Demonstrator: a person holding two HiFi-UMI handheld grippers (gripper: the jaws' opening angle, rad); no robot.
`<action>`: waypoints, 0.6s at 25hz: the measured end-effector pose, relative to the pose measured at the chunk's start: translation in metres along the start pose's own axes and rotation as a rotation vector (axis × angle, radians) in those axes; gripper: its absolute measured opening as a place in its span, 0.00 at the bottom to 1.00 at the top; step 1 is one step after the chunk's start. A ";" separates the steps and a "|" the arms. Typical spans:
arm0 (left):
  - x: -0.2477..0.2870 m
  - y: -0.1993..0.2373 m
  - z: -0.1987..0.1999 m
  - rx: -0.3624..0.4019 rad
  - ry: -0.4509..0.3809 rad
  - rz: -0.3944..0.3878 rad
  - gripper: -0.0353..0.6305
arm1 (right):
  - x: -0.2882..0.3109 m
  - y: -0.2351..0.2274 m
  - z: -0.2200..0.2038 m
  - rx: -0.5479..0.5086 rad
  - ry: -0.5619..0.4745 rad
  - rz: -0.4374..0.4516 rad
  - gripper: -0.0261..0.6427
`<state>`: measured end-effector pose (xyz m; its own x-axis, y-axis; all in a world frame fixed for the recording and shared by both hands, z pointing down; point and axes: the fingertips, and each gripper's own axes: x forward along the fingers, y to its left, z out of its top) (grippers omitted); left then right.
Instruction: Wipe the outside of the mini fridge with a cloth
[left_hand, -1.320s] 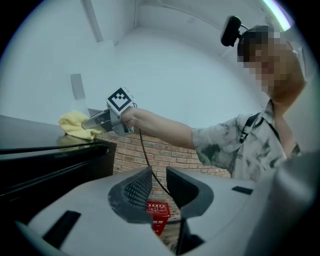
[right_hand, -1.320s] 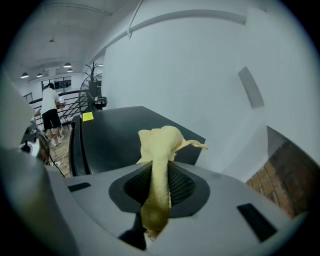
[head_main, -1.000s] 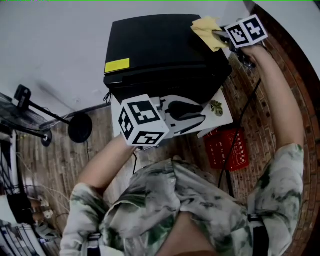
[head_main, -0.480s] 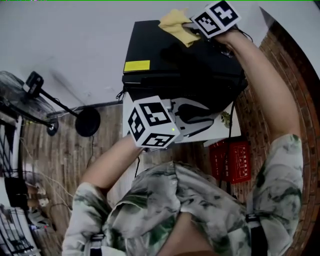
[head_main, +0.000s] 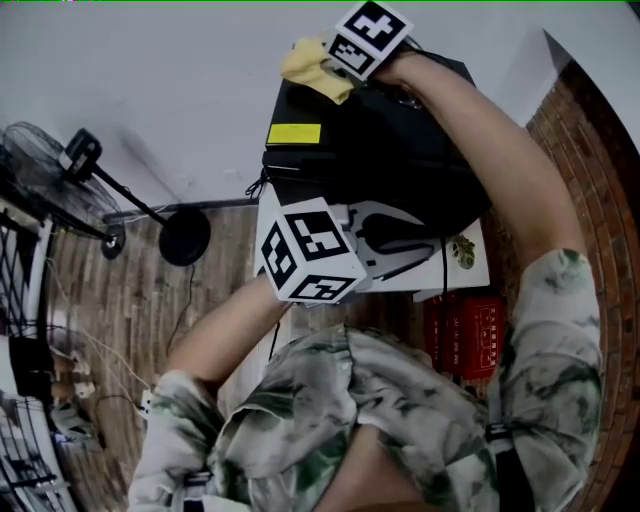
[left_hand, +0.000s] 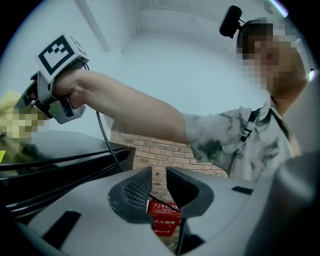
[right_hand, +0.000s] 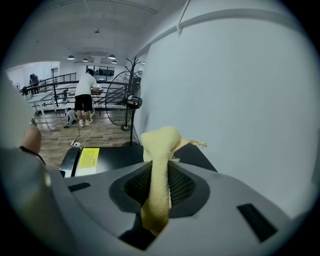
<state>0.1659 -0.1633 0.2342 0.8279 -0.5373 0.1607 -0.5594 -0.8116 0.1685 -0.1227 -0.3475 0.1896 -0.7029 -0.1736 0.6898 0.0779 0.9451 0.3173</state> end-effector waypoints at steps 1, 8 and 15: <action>-0.001 0.001 -0.001 -0.001 0.000 0.002 0.18 | 0.003 -0.003 -0.005 0.003 0.007 0.000 0.17; 0.013 0.006 -0.001 0.000 0.013 -0.025 0.18 | -0.009 -0.046 -0.058 0.060 0.052 -0.048 0.17; 0.038 0.007 0.004 0.006 0.019 -0.082 0.18 | -0.041 -0.098 -0.124 0.132 0.115 -0.136 0.17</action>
<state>0.1935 -0.1907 0.2379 0.8701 -0.4644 0.1650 -0.4893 -0.8541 0.1765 -0.0140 -0.4670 0.2114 -0.6148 -0.3248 0.7187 -0.1107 0.9378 0.3291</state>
